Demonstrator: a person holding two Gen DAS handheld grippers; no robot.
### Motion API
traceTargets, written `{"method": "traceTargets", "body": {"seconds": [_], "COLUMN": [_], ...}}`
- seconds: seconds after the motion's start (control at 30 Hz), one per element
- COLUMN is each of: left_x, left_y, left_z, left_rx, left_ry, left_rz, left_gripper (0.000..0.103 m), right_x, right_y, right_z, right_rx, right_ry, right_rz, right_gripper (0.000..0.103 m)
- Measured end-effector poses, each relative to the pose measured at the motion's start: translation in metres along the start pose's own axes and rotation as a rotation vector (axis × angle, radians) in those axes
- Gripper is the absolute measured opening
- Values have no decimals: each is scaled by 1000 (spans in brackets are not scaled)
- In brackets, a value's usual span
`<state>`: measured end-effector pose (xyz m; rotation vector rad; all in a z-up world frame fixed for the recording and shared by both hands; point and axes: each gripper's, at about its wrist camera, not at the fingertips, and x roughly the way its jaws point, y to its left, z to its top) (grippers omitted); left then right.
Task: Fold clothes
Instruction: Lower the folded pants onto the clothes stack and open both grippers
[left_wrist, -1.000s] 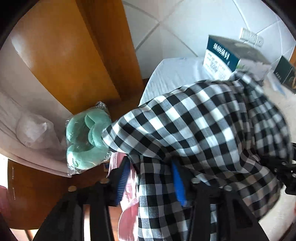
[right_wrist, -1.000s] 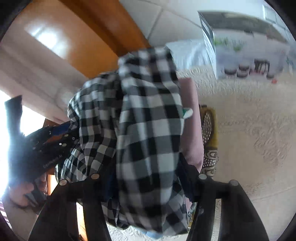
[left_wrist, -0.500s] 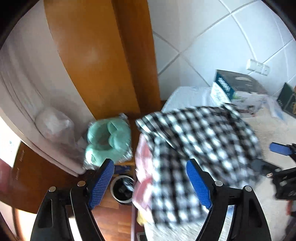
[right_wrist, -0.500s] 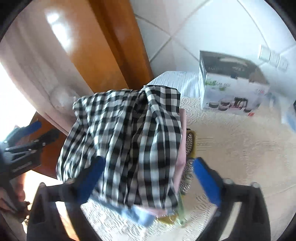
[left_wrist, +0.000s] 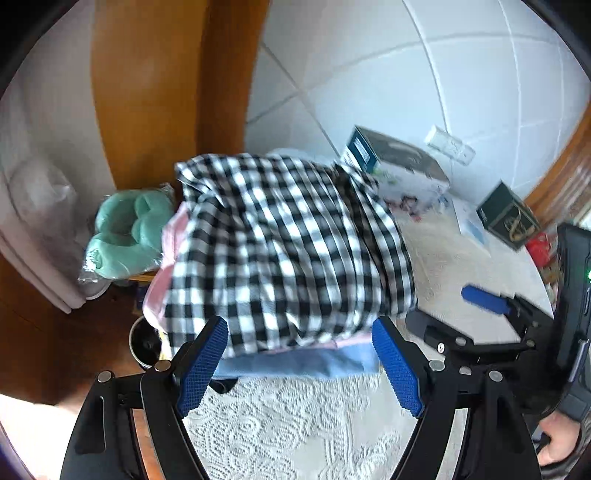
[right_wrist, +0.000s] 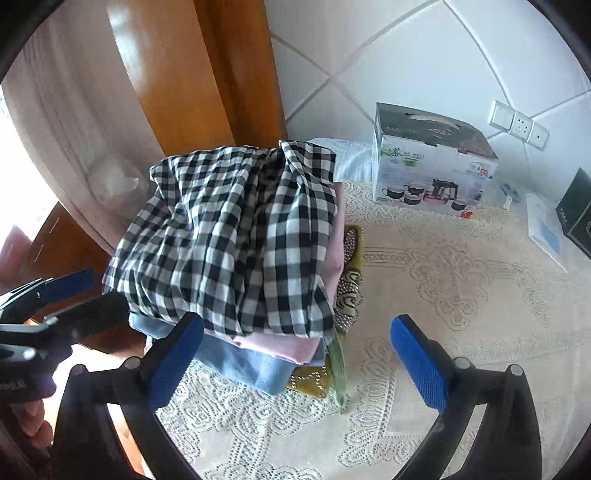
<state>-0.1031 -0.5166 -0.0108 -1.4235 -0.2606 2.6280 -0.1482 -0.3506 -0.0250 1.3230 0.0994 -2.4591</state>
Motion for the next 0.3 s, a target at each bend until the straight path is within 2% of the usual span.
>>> {"method": "traceTargets", "body": {"seconds": [0.07,0.3], "left_x": [0,3], "left_y": [-5,-34], "left_z": [-6,-12], "left_rx": [25,129], "left_ry": [-2,-45], "left_rz": [9,317], "left_gripper": [81,81], "right_x": [-1,3], "right_y": [-1,-5], "right_z": [-3,-10], "right_rx": [-1,15], "right_ry": [-5,2], "right_rz": [-12,3], "right_gripper": [103,103]}}
